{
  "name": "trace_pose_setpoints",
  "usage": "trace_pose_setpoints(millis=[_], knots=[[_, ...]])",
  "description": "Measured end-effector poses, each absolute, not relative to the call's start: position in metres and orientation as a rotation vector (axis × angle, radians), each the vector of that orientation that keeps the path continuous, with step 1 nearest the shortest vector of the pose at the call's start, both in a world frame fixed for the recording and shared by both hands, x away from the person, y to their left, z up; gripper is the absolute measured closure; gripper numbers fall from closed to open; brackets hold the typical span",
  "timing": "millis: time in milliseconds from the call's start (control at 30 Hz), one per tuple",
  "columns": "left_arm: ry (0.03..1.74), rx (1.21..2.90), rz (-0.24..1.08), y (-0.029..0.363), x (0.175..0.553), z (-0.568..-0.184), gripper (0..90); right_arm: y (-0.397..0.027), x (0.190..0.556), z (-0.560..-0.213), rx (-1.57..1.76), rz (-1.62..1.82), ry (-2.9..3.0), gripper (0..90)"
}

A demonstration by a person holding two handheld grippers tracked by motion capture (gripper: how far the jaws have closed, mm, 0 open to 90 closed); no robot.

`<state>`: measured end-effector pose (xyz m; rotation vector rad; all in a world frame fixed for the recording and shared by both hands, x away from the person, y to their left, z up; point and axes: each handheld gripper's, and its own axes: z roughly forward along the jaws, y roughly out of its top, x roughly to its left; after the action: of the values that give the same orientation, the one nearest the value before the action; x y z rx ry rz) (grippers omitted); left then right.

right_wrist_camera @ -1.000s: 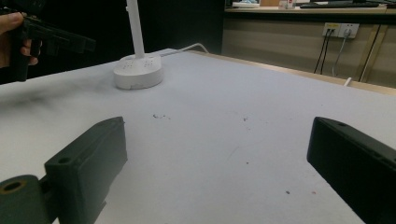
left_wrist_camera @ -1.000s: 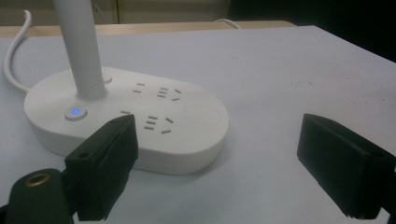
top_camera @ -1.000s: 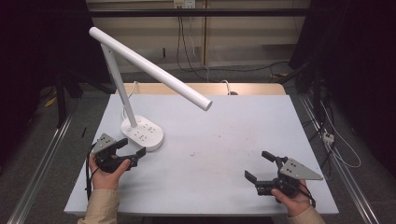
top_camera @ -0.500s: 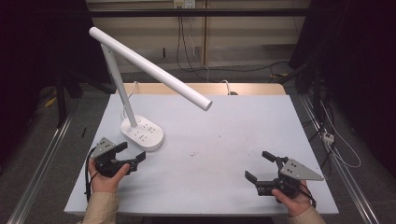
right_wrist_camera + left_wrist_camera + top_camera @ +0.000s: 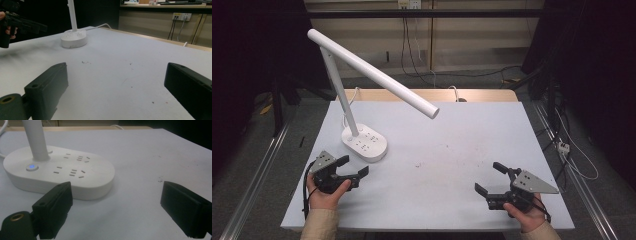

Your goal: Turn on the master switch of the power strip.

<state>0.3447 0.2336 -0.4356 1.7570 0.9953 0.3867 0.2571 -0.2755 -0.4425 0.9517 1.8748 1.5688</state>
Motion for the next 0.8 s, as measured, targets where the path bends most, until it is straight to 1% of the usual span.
trace_pose_setpoints(millis=[800], knots=[[0.971, 1.763, 0.391, 0.236, 0.334, -0.438, 9.3, -0.276, 0.258, -0.444, 0.955, 1.573, 1.882, 4.7]])
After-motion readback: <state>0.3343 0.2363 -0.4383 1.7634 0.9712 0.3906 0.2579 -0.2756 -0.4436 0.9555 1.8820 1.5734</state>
